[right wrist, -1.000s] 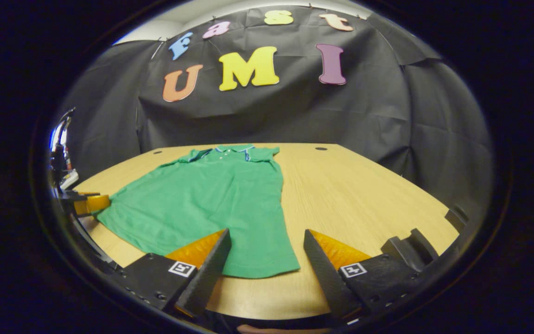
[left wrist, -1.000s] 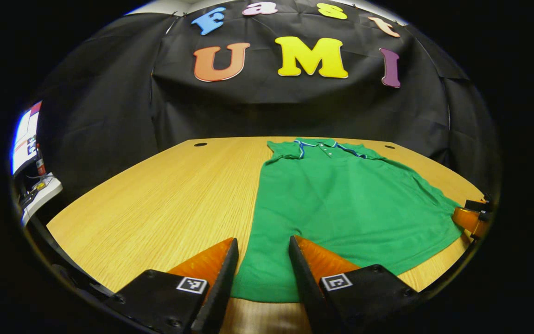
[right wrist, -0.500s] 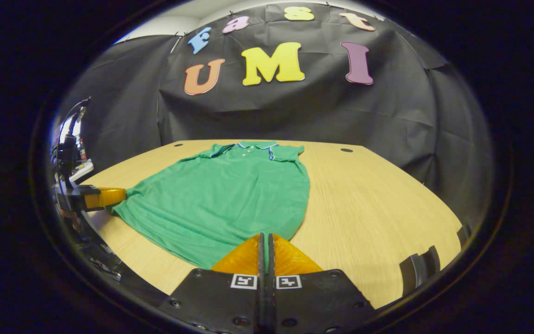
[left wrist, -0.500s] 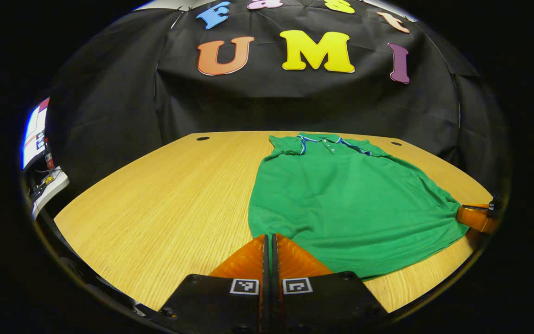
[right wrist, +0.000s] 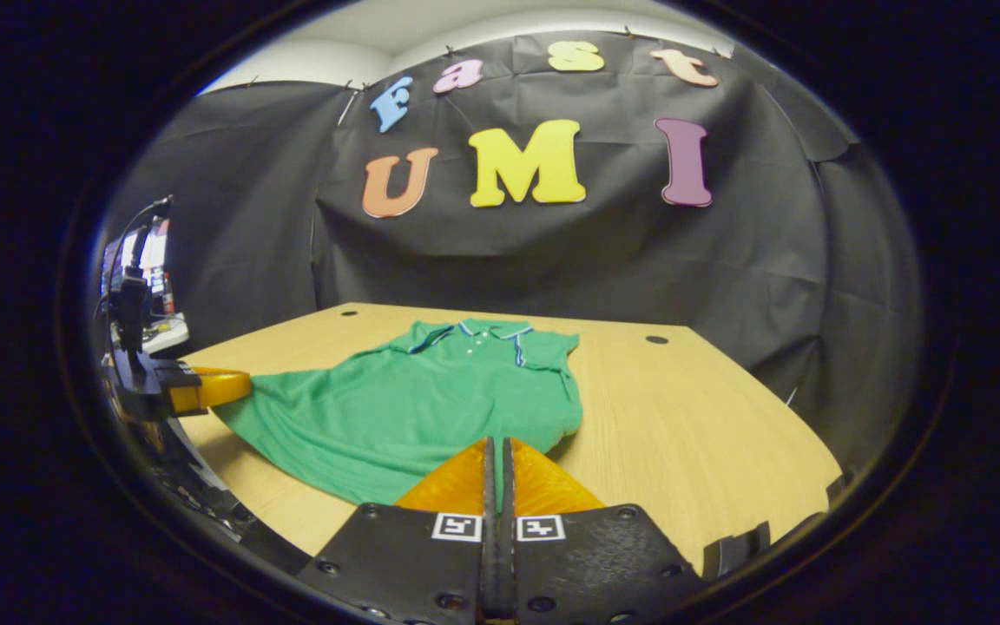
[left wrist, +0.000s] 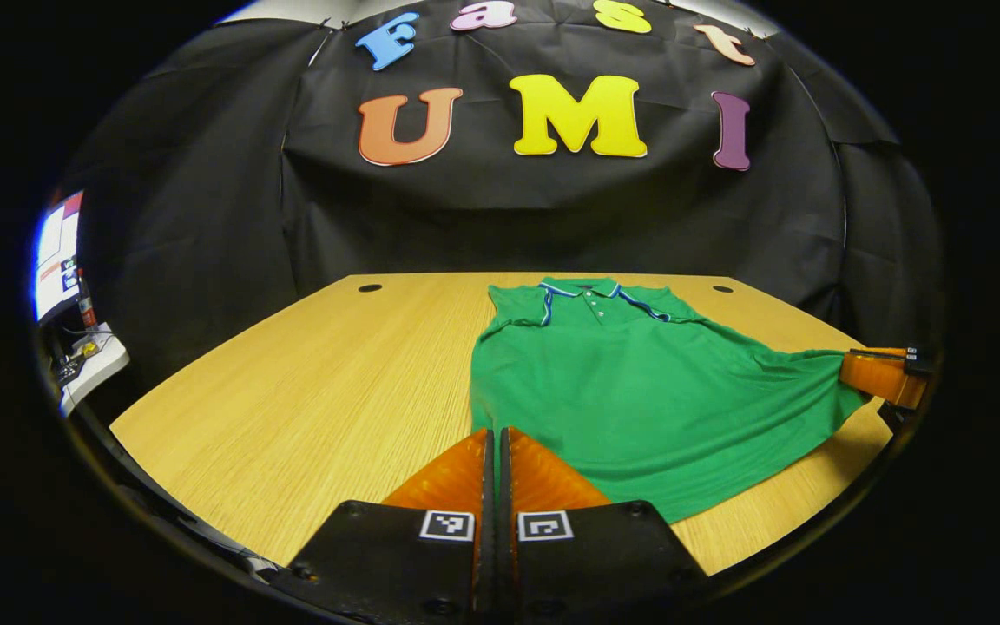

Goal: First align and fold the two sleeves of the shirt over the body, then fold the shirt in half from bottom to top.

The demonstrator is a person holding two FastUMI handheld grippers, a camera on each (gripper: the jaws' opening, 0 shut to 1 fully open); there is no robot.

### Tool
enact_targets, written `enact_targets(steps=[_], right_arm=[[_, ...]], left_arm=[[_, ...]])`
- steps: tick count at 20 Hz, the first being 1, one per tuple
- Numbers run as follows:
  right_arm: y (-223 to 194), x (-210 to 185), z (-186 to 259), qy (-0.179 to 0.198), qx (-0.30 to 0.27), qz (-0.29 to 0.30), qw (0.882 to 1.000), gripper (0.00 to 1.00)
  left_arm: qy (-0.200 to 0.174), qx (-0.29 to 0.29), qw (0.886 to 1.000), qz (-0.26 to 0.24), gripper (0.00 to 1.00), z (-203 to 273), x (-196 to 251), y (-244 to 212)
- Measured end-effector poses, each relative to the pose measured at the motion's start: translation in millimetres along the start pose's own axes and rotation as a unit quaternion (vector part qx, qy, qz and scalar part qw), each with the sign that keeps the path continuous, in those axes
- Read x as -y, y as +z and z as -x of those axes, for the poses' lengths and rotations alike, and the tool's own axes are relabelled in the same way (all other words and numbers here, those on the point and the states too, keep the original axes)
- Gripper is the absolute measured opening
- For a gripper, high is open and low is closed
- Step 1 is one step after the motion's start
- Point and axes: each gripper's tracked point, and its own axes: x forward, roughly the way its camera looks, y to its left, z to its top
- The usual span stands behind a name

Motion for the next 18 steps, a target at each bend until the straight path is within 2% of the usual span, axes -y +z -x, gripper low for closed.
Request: enact_targets(steps=[8,9,12,18], right_arm=[[67.9,39.1,-54.4,-0.027,0.014,-0.022,0.999,0.0],[75.8,41.4,-62.6,-0.03,0.013,-0.018,0.999,0.0],[101.5,45.2,-90.3,-0.035,0.015,-0.01,0.999,0.0],[151.6,43.2,-161.3,-0.03,0.032,0.009,0.999,0.0]], left_arm=[[0.001,0.025,1.0,0.0,0.06,-56.7,-3.6,64.8],[-0.002,0.029,1.0,-0.001,0.09,-66.0,-2.8,74.8],[-0.007,0.03,1.0,-0.003,0.06,-93.3,-5.4,97.0],[0.015,0.057,0.997,-0.039,0.06,-153.2,-23.2,155.4]])
